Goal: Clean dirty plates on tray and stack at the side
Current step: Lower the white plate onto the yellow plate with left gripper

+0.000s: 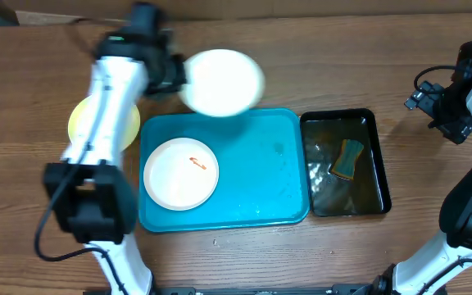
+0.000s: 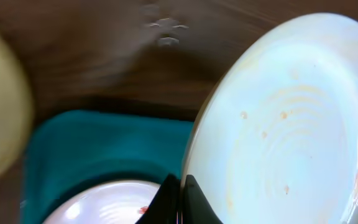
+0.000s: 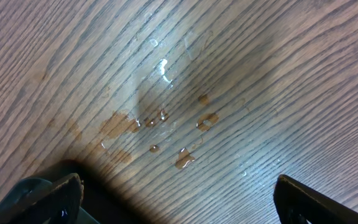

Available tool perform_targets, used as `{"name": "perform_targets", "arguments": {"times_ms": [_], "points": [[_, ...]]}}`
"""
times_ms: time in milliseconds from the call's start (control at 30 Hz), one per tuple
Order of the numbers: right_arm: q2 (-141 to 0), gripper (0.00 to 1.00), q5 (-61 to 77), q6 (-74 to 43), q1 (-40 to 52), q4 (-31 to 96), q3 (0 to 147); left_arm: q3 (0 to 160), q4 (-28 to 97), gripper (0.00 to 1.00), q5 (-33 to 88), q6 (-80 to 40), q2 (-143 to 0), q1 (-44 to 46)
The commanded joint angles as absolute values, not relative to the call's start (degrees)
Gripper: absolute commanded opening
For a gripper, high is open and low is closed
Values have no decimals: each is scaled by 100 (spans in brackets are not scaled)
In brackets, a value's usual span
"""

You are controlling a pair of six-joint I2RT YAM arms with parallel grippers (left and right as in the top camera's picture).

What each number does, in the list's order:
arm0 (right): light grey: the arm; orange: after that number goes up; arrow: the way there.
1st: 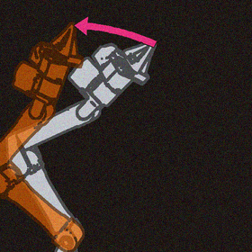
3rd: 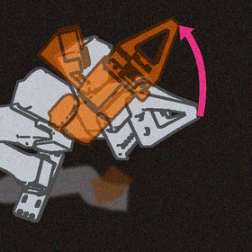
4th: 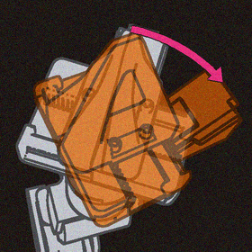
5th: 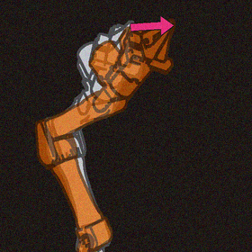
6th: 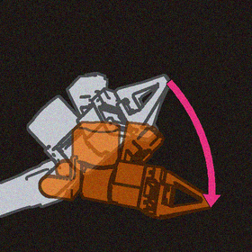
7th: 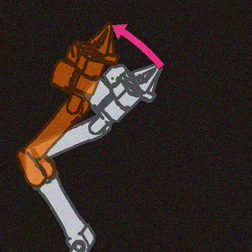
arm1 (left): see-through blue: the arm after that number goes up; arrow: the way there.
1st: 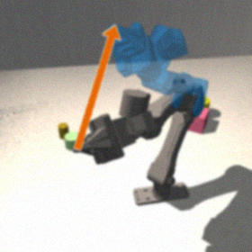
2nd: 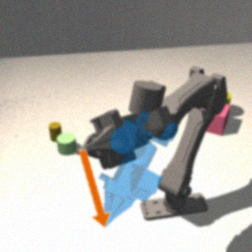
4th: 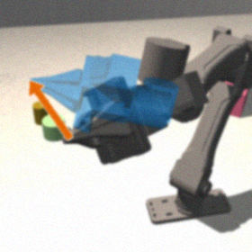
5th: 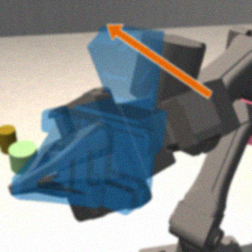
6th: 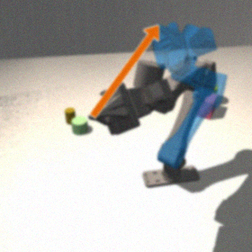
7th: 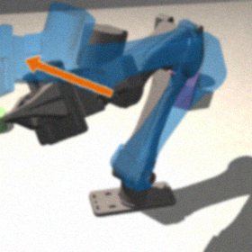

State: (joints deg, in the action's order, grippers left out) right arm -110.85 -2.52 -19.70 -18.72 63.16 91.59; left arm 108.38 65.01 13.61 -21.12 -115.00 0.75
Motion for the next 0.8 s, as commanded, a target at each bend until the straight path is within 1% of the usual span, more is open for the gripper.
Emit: {"name": "perform_targets", "arguments": {"times_ms": [0,133,300,533,733,767], "points": [[-11026,100,-290,-2021,-1861,6307,9266,10884,6816,4,1686,-2233,-11419,-917],[-11026,100,-290,-2021,-1861,6307,9266,10665,6991,4,1404,-2255,-11419,-2064],[-11026,100,-290,-2021,-1861,6307,9266,10215,6842,4,1094,-2403,-11419,-2873],[-11026,100,-290,-2021,-1861,6307,9266,9570,6154,4,493,-2399,-11419,-3148],[-11026,100,-290,-2018,-1861,6307,9266,9476,5863,4,445,-2180,-11421,-3103],[-11026,100,-290,-2021,-1861,6307,9266,9476,5861,8,445,-2180,-11421,-3100]]}}
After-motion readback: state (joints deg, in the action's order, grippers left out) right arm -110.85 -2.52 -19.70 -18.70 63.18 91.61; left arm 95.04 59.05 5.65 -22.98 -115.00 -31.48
